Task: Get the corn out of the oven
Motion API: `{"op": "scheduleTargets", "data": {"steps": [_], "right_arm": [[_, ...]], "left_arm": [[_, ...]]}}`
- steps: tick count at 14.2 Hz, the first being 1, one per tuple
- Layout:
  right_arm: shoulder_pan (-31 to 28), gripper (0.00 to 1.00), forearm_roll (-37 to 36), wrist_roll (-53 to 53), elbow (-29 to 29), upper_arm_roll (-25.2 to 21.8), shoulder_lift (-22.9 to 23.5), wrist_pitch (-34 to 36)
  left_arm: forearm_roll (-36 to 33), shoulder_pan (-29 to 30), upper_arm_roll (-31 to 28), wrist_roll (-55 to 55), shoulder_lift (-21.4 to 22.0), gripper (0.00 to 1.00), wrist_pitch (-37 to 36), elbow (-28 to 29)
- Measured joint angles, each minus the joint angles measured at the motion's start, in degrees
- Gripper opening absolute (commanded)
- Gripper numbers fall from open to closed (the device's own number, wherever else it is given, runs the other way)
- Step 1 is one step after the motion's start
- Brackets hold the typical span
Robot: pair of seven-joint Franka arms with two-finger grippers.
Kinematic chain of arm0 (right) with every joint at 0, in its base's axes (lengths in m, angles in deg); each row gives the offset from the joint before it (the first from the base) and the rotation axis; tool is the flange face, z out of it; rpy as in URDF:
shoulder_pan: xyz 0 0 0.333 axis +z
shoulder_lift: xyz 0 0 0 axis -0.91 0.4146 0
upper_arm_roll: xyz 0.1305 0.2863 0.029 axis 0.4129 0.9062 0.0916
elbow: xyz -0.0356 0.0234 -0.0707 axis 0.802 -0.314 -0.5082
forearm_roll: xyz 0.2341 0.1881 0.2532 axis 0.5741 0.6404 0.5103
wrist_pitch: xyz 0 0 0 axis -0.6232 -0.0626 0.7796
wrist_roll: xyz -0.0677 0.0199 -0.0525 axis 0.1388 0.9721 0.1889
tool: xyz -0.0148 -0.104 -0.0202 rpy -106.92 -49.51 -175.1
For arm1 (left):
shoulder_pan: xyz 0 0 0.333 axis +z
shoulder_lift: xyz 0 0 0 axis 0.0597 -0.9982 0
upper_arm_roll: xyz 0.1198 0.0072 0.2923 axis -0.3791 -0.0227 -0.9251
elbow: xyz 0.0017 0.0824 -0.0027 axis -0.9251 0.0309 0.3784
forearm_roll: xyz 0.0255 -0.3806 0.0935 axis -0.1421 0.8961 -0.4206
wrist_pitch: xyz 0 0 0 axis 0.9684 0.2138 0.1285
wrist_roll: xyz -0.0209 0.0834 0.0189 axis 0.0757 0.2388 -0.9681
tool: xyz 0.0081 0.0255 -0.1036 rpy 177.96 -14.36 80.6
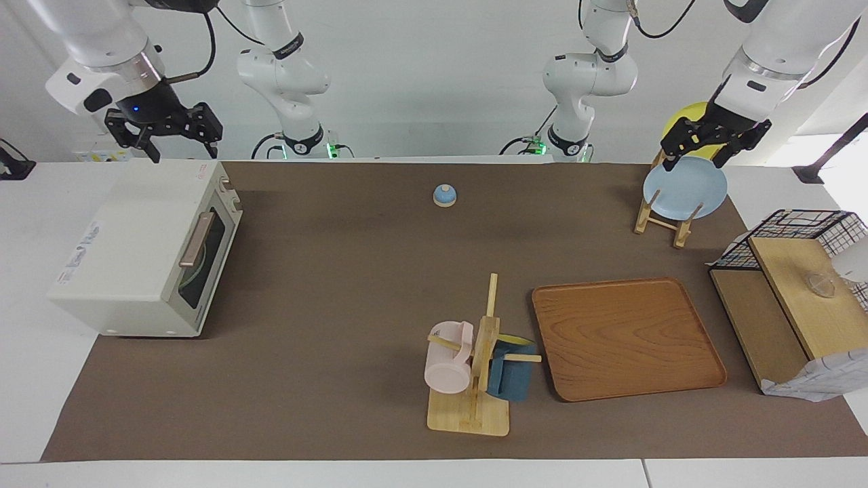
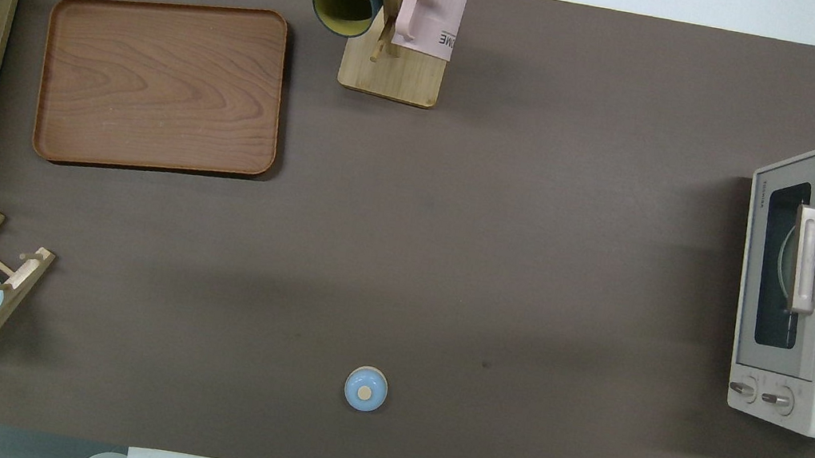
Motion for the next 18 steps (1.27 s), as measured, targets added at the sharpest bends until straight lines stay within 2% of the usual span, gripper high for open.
{"op": "scheduleTargets", "data": {"steps": [6,9,10,11,15,18], "right_arm": [[0.01,0.99,0.00,0.00,-0.09,0.00,-0.02,-0.03],[-0.02,0.24,0.00,1.16,-0.96,-0.08,-0.08,-1.06],[0.00,0.05,0.00,1.42,-1.23,-0.07,-0.10,-1.25],[-0.02,0.00,-0.01,1.52,-1.49,-0.08,-0.18,-1.31],[-0.51,0.00,-1.18,4.52,-4.41,-0.60,-0.55,-6.96],[-0.82,0.00,-4.10,5.86,-8.92,-0.65,1.42,-12.29]], "left_arm": [[0.00,0.00,0.00,0.00,0.00,1.00,0.00,0.00],[0.00,0.00,0.00,0.00,0.00,1.00,0.00,0.00],[0.00,0.00,0.00,0.00,0.00,1.00,0.00,0.00],[0.00,0.00,0.00,0.00,0.00,1.00,0.00,0.00],[0.00,0.00,0.00,0.00,0.00,1.00,0.00,0.00],[0.00,0.00,0.00,0.00,0.00,1.00,0.00,0.00]]}}
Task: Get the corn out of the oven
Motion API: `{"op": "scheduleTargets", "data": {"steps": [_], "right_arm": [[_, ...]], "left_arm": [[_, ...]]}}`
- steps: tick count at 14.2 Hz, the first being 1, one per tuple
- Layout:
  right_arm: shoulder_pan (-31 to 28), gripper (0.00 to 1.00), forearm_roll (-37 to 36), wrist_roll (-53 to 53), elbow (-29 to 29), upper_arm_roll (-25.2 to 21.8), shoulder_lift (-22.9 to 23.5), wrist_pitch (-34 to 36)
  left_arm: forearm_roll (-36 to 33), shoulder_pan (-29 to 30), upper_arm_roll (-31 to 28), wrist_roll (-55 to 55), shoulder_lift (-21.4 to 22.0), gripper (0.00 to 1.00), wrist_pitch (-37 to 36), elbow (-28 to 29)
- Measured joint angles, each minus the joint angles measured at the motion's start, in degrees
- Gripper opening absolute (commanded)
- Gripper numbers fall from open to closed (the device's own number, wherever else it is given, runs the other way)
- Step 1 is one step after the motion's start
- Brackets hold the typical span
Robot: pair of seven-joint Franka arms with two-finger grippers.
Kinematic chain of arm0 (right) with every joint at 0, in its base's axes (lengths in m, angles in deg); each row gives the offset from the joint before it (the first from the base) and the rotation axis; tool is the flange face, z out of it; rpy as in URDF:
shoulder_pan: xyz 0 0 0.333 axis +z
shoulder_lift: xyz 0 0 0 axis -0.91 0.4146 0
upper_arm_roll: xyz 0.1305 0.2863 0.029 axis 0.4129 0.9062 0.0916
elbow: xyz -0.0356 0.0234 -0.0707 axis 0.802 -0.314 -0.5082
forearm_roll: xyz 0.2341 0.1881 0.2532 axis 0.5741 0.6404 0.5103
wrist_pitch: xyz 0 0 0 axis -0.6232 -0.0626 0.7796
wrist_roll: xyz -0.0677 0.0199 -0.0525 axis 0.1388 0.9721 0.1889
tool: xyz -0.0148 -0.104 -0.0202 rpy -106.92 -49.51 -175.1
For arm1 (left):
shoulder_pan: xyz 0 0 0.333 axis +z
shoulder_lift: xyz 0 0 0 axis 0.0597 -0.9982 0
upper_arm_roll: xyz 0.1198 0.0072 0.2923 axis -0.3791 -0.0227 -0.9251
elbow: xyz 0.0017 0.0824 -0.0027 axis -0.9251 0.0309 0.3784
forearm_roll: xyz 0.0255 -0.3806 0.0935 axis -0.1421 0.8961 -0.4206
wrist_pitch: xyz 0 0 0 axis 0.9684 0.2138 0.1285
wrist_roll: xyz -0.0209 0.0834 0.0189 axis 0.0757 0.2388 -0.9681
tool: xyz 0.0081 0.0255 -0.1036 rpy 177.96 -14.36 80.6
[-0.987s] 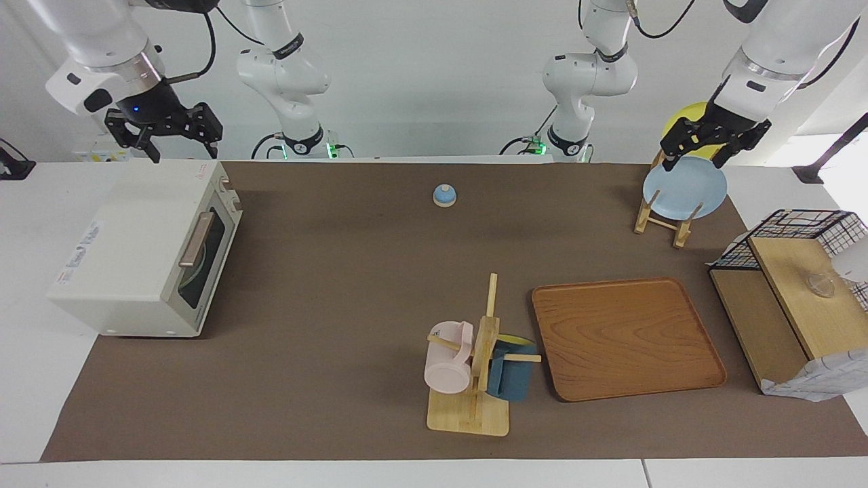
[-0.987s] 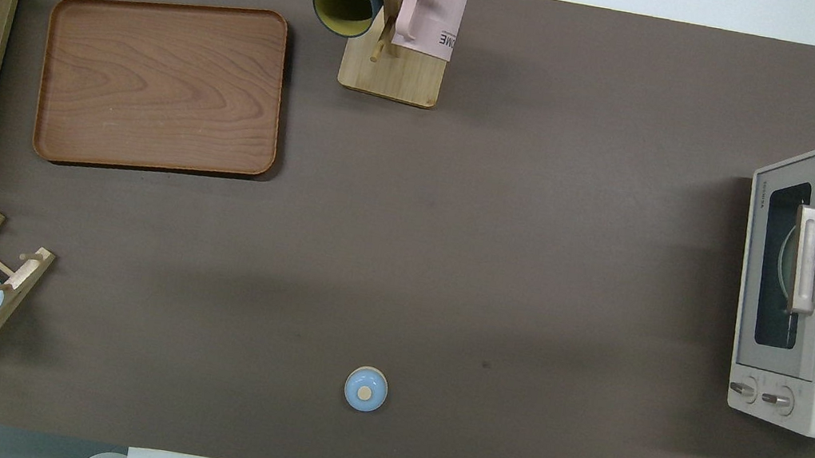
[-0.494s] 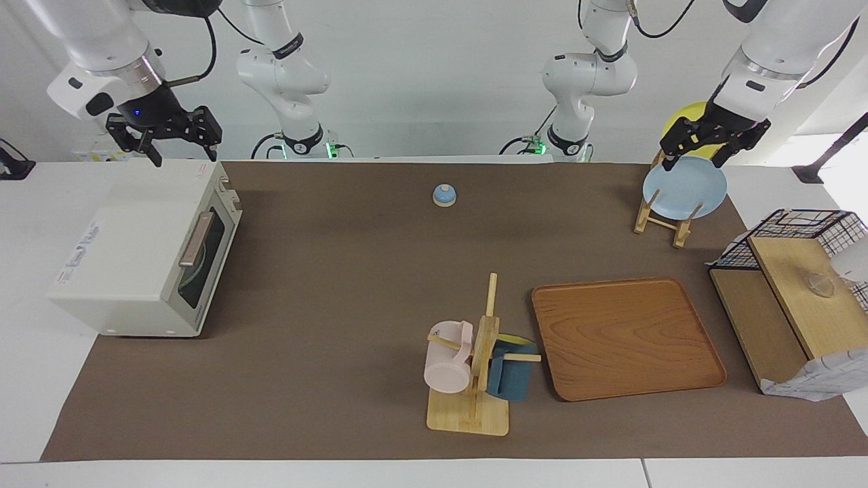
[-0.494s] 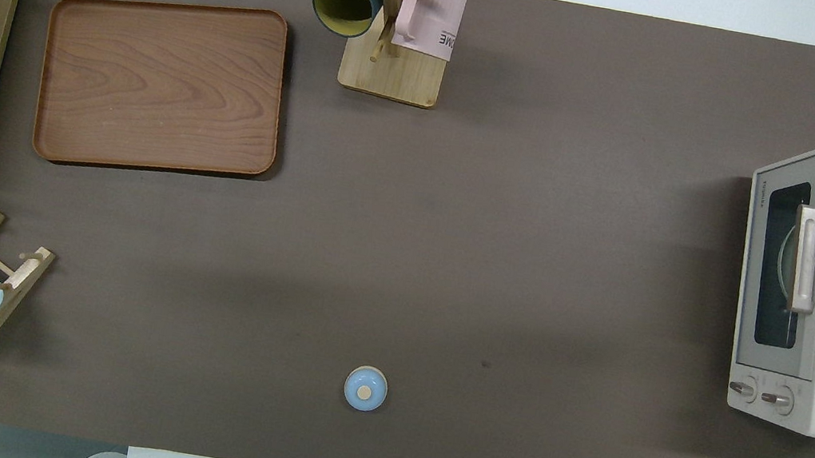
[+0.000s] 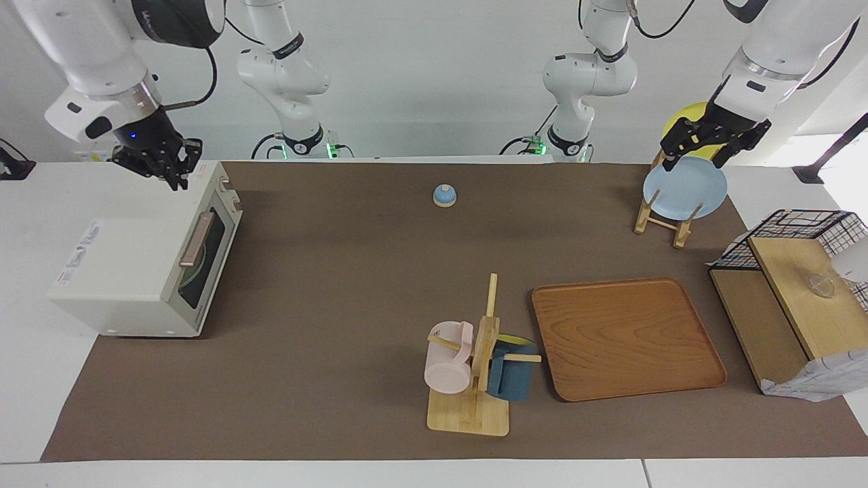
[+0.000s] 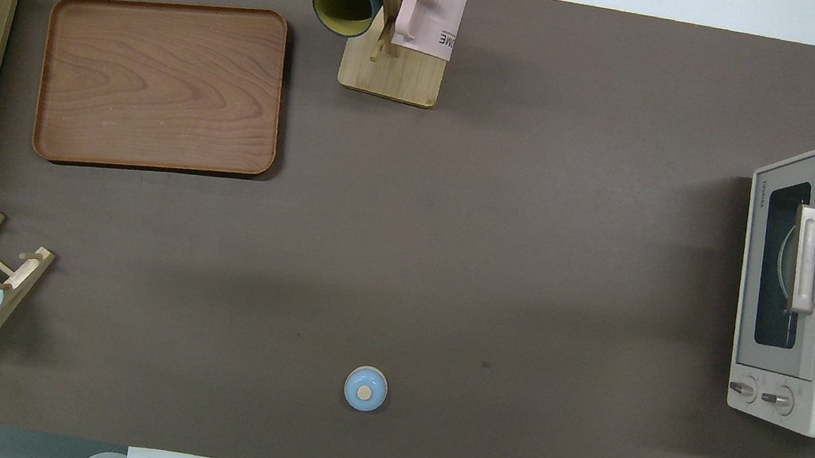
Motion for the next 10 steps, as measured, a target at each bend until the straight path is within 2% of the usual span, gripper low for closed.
{"op": "scheduleTargets", "data": {"steps": [5,10], "right_arm": [[-0.10,0.00,-4.94,0.07,-5.60,0.00,1.70,-6.59],[-0.25,0.00,-5.42,0.07,-9.40,-0.09,2.34,-10.78]], "left_arm": [[0.00,0.00,0.00,0.00,0.00,1.00,0.00,0.00],[0.00,0.00,0.00,0.00,0.00,1.00,0.00,0.00]]}}
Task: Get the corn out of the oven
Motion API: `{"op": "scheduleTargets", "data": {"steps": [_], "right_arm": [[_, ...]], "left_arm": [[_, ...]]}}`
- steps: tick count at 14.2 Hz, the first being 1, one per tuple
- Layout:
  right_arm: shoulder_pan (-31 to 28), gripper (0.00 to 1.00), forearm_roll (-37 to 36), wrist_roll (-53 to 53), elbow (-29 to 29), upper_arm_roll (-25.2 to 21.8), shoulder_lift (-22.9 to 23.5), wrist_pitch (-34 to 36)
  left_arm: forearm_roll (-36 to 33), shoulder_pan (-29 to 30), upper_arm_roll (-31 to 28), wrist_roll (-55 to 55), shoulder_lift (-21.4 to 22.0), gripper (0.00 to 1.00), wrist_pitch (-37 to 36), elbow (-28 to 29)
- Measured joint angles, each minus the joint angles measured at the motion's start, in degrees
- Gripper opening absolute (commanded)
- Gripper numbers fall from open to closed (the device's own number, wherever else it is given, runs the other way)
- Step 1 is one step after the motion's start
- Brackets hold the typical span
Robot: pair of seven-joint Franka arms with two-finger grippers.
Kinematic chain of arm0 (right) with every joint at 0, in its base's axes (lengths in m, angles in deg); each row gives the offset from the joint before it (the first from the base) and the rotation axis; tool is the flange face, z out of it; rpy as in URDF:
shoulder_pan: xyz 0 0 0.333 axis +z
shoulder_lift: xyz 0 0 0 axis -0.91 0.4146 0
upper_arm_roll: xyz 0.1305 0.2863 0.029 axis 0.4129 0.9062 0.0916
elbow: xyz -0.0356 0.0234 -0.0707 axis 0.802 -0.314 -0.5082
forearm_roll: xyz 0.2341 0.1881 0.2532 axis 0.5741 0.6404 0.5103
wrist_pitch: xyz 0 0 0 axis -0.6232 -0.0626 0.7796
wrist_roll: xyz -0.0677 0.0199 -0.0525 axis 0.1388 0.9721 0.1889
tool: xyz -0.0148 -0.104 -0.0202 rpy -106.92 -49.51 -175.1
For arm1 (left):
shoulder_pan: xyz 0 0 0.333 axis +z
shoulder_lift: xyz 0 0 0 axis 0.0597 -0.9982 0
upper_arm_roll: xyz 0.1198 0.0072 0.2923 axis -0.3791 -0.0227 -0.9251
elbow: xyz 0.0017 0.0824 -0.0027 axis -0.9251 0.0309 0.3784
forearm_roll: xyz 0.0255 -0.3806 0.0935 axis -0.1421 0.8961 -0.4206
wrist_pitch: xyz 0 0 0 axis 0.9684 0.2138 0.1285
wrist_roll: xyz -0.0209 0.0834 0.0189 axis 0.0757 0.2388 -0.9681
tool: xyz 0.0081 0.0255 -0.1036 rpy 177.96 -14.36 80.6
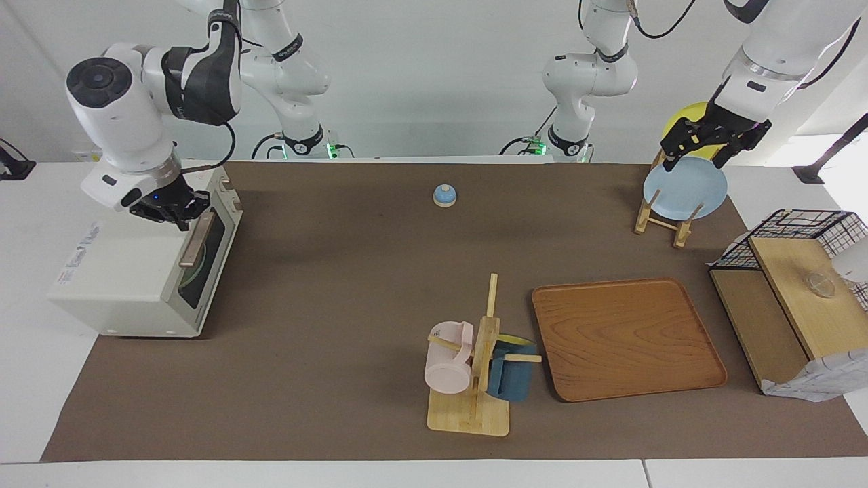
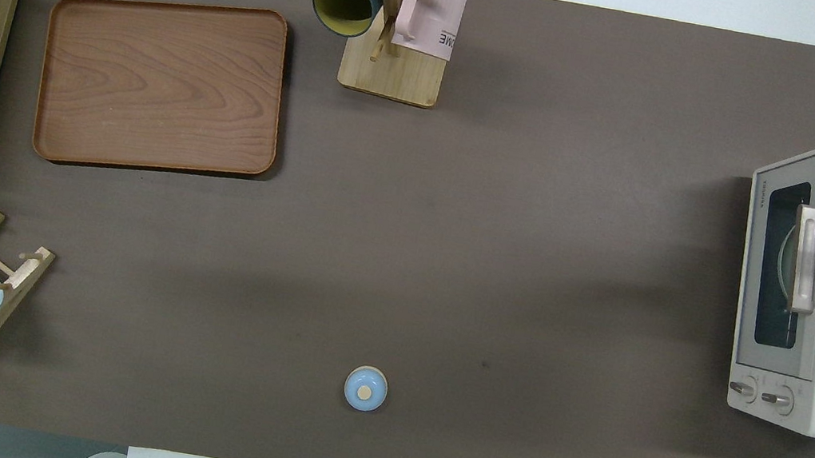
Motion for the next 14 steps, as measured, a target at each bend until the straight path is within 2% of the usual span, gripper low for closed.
{"op": "scheduleTargets", "data": {"steps": [10,14], "right_arm": [[-0.10,0.00,-0.32,0.00,-2.91,0.09,1.35,-2.70],[2.33,0.00,-0.26,-1.93,-3.78,0.36,1.42,-3.69]], "left_arm": [[0.00,0.00,0.00,0.00,0.00,1.00,0.00,0.00],[0.00,0.00,0.00,0.00,0.00,1.00,0.00,0.00]]}}
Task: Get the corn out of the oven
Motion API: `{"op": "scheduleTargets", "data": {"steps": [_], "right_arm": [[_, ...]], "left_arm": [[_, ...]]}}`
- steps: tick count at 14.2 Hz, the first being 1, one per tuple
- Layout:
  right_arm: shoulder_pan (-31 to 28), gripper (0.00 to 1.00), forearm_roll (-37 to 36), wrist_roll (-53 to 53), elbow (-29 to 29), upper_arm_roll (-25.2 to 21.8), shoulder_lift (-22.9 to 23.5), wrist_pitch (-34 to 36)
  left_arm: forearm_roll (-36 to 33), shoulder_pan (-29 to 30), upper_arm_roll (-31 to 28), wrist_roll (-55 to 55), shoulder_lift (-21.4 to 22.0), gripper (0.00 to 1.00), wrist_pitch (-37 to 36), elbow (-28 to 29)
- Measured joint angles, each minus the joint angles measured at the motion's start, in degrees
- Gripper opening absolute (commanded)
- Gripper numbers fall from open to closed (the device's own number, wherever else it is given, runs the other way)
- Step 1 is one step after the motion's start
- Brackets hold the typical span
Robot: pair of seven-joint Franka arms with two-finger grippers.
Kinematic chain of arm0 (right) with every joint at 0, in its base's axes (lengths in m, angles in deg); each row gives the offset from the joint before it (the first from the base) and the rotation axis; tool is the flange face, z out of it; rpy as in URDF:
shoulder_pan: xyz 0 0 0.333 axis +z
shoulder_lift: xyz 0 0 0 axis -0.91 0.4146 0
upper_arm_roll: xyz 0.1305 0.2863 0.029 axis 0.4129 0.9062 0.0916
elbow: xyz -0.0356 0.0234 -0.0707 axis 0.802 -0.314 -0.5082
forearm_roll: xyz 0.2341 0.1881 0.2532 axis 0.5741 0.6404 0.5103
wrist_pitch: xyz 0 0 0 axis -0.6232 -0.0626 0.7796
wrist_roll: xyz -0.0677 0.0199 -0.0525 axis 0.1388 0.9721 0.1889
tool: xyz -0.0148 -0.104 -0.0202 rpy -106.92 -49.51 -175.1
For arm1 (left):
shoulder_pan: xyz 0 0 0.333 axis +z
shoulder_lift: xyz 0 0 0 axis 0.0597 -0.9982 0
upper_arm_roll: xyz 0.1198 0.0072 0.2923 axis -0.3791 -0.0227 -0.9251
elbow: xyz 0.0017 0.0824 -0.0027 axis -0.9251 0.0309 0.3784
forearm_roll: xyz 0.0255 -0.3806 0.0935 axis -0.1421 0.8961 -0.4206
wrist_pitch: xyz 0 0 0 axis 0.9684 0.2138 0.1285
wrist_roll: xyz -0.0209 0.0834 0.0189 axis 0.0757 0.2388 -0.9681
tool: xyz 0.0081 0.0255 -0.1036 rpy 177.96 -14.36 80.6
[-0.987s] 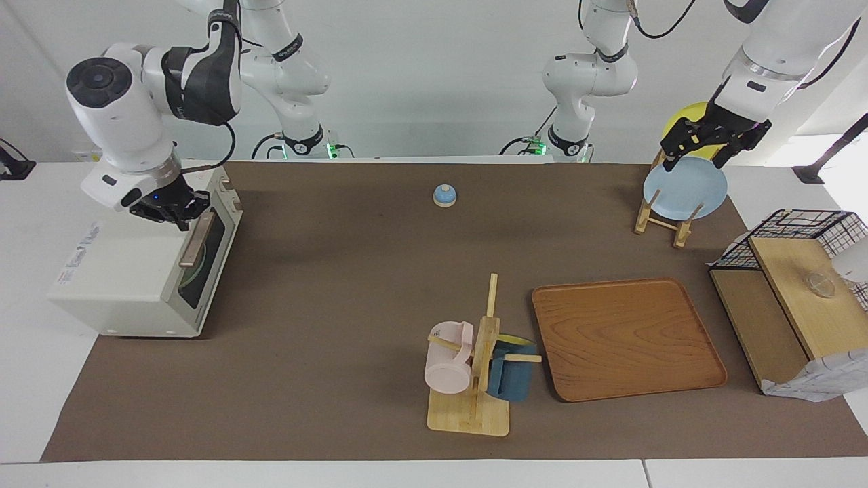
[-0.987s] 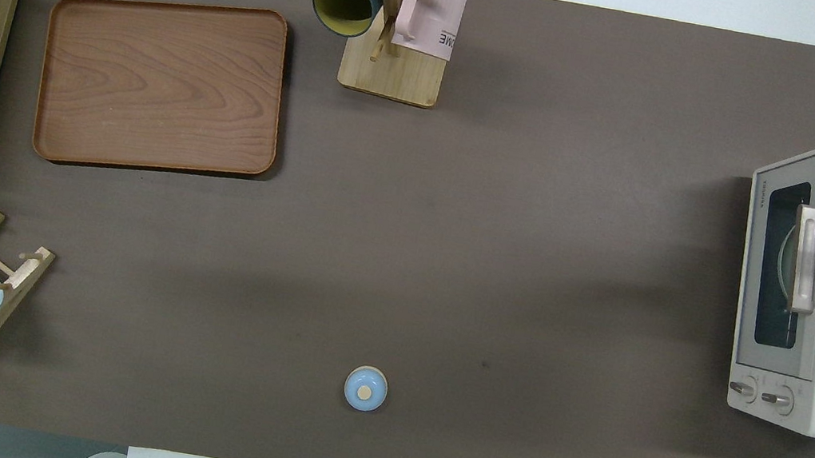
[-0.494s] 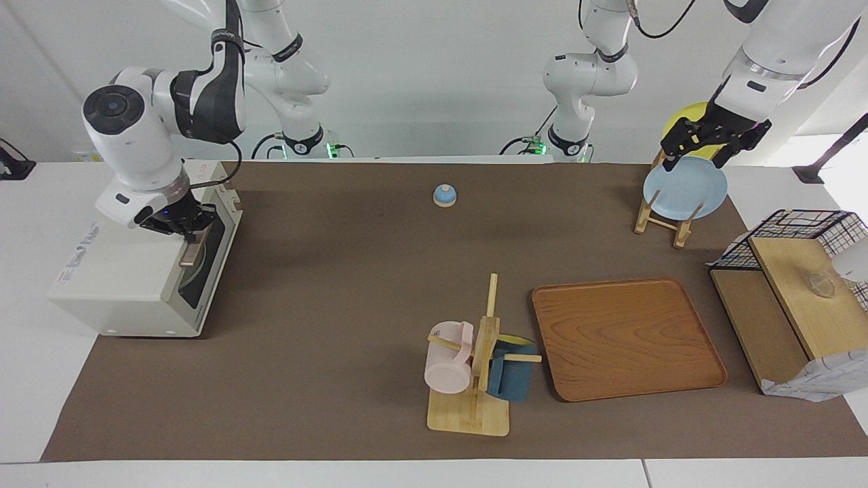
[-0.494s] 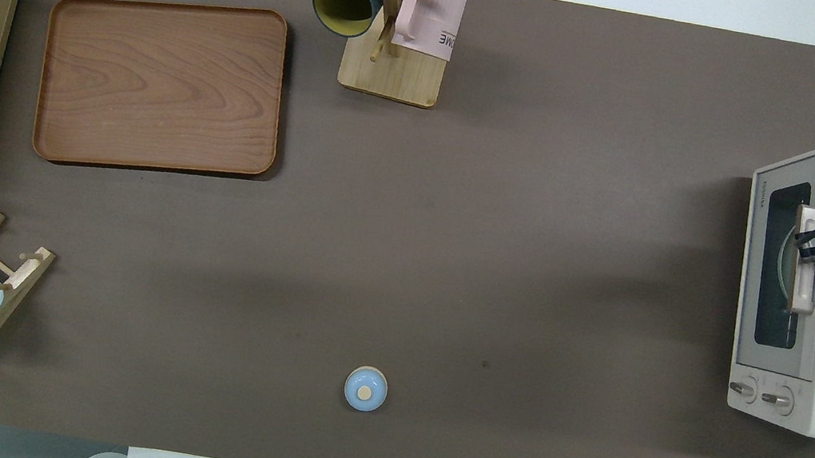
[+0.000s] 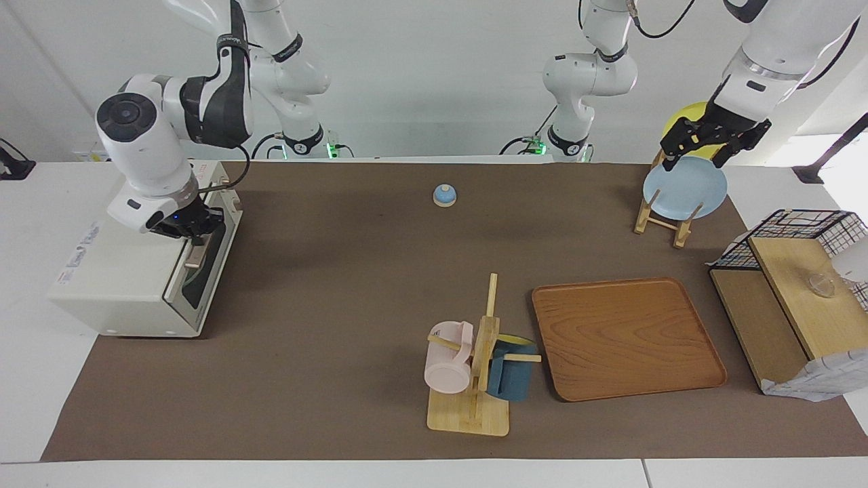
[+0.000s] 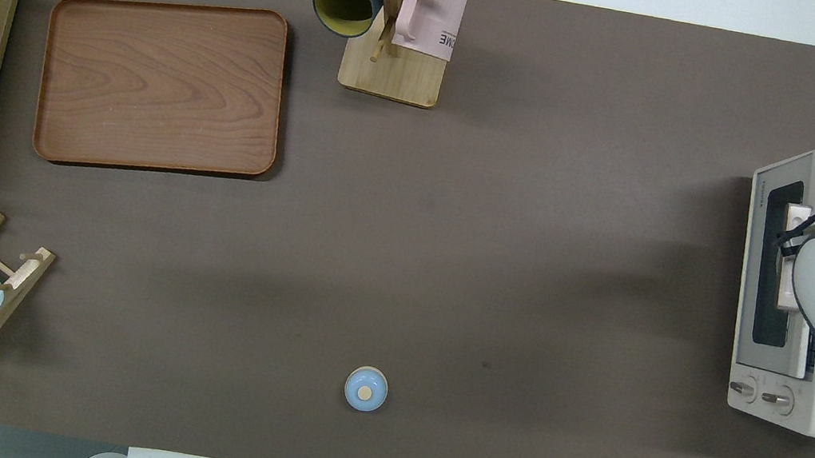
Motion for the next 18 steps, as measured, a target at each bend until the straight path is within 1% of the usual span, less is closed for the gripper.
{"op": "scheduleTargets", "data": {"steps": [2,4,6,8,10,12,13,14,15,16,17,18], "right_arm": [[2.43,0.00,0.29,-3.08,-1.05,0.41,0.61,-1.90],[4.46,0.00,1.53,-6.33,-1.88,1.08,2.67,-5.41],[5.68,0.00,2.72,-8.82,-2.27,1.57,6.38,-10.84],[6.39,0.00,3.03,-11.22,-2.37,1.79,11.28,-16.50],[6.43,0.00,3.11,-13.17,-2.37,2.09,15.20,-19.77],[6.37,0.01,3.05,-14.50,-2.30,2.06,17.18,-21.69],[6.41,0.07,2.72,-15.10,-2.09,2.06,17.52,-22.46],[6.64,0.18,2.05,-16.22,-1.65,2.08,17.54,-22.70],[7.24,0.35,1.54,-17.51,-0.54,2.14,17.51,-22.53],[8.24,0.43,1.36,-18.38,1.32,2.16,17.46,-20.88],[9.29,0.52,1.21,-19.28,3.94,2.20,17.39,-17.30],[9.85,0.60,1.10,-19.83,6.31,2.21,17.20,-13.54]], "left_arm": [[0.00,0.00,0.00,0.00,0.00,1.00,0.00,0.00],[0.00,0.00,0.00,0.00,0.00,1.00,0.00,0.00],[0.00,0.00,0.00,0.00,0.00,1.00,0.00,0.00],[0.00,0.00,0.00,0.00,0.00,1.00,0.00,0.00],[0.00,0.00,0.00,0.00,0.00,1.00,0.00,0.00],[0.00,0.00,0.00,0.00,0.00,1.00,0.00,0.00],[0.00,0.00,0.00,0.00,0.00,1.00,0.00,0.00],[0.00,0.00,0.00,0.00,0.00,1.00,0.00,0.00],[0.00,0.00,0.00,0.00,0.00,1.00,0.00,0.00],[0.00,0.00,0.00,0.00,0.00,1.00,0.00,0.00],[0.00,0.00,0.00,0.00,0.00,1.00,0.00,0.00],[0.00,0.00,0.00,0.00,0.00,1.00,0.00,0.00]]}}
